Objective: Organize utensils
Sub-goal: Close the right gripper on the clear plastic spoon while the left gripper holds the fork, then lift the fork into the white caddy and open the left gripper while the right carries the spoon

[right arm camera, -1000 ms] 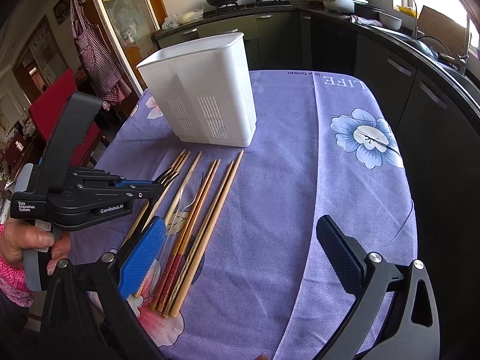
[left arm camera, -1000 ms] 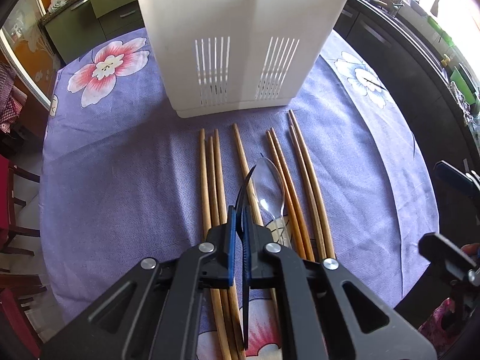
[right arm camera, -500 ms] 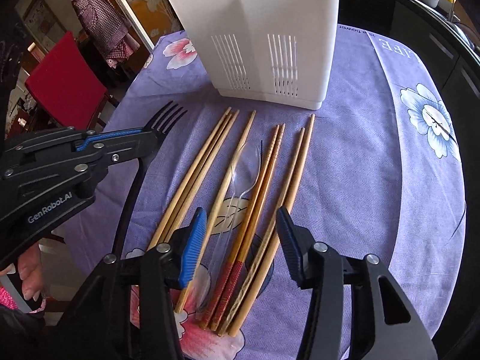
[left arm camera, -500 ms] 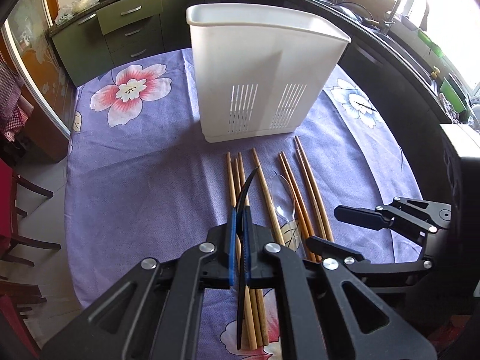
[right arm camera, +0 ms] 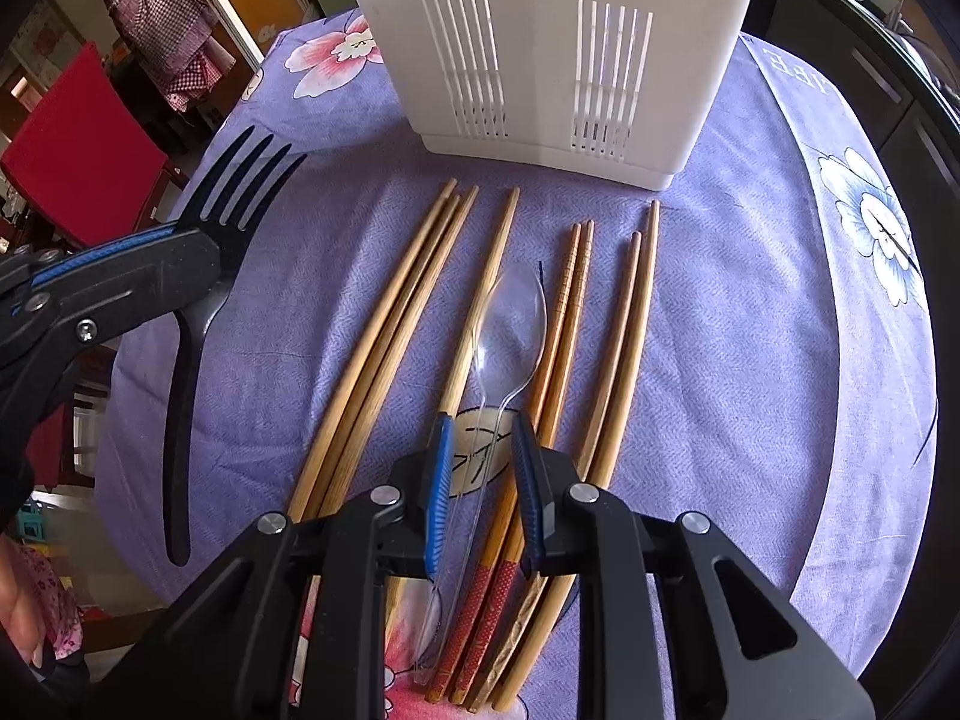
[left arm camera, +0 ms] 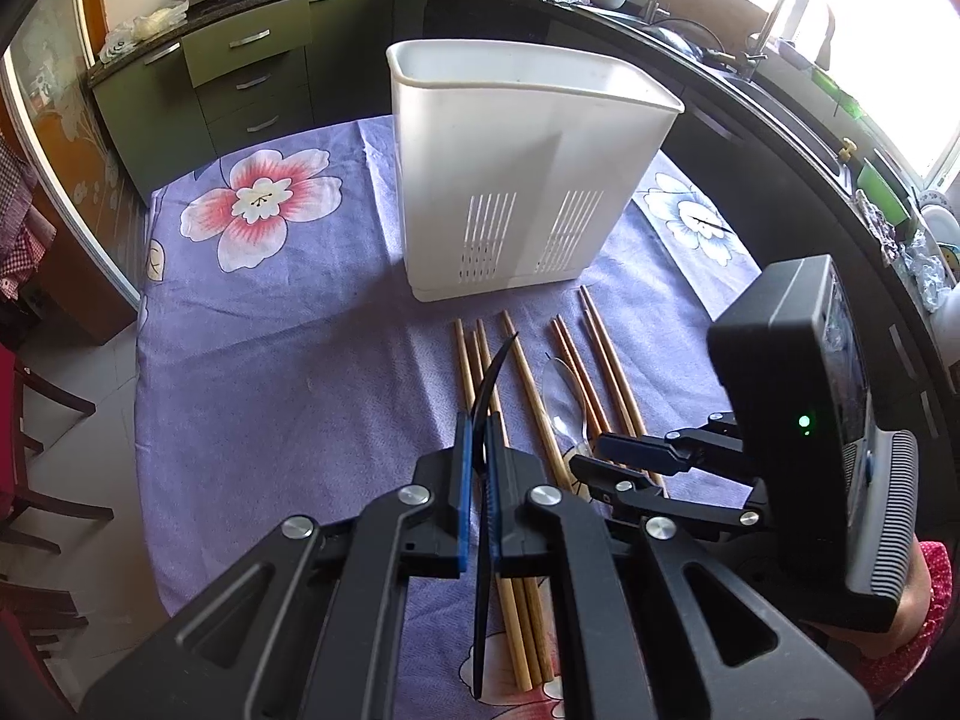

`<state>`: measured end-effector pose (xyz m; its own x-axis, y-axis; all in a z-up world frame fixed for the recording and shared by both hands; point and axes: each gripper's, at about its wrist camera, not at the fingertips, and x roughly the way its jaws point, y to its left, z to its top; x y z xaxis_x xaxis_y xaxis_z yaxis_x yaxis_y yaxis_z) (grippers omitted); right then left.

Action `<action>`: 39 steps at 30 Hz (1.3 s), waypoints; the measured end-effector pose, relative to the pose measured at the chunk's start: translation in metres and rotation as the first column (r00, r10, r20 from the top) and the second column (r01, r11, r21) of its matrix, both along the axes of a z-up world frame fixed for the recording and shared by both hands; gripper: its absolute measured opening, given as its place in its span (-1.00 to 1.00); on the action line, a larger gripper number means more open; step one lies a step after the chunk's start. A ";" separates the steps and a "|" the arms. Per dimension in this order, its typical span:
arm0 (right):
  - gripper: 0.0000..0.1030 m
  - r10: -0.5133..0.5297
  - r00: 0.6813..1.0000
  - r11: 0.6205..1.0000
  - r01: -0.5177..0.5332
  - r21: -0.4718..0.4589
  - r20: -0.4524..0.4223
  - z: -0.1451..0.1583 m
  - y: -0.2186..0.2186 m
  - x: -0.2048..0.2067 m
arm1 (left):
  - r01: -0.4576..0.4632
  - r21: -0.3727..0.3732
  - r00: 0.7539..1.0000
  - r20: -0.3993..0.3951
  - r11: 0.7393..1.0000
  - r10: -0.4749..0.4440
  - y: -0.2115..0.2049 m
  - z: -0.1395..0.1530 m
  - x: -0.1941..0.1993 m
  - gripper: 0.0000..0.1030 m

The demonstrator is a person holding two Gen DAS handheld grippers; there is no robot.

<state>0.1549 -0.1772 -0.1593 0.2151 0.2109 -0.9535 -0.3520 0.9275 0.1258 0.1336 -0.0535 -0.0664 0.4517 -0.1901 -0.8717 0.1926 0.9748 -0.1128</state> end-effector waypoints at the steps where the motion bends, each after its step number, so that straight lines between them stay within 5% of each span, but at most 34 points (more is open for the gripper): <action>1: -0.74 -0.003 1.000 1.000 0.003 -0.003 -0.001 -0.001 0.001 0.001 | 0.001 -0.001 1.000 0.001 1.000 -0.001 0.000 0.000 0.000 -0.92; 17: -0.79 0.000 1.000 0.999 0.001 -0.045 0.018 -0.009 0.016 0.005 | 0.020 -0.007 1.000 0.010 1.000 -0.020 -0.001 0.001 0.000 -0.92; 25: -0.82 -0.043 0.991 0.990 0.025 0.141 0.126 0.028 -0.008 -0.007 | 0.020 -0.026 0.999 0.042 0.999 -0.019 0.001 0.016 -0.002 -0.92; 32: -0.82 -0.137 0.941 0.947 0.033 0.320 0.308 0.085 -0.047 -0.031 | 0.020 -0.123 0.979 0.203 0.992 0.005 0.002 0.075 0.006 -0.91; 39: -0.82 -0.159 0.918 0.920 0.005 0.391 0.363 0.110 -0.078 -0.042 | 0.002 -0.229 0.905 0.415 0.973 0.096 0.000 0.130 0.052 -0.91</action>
<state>0.1133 -0.2553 -0.0498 0.5768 0.5002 -0.6458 -0.3684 0.8649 0.3409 0.1858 -0.0534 0.0632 0.7795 -0.3232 -0.5366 0.2244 0.9438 -0.2426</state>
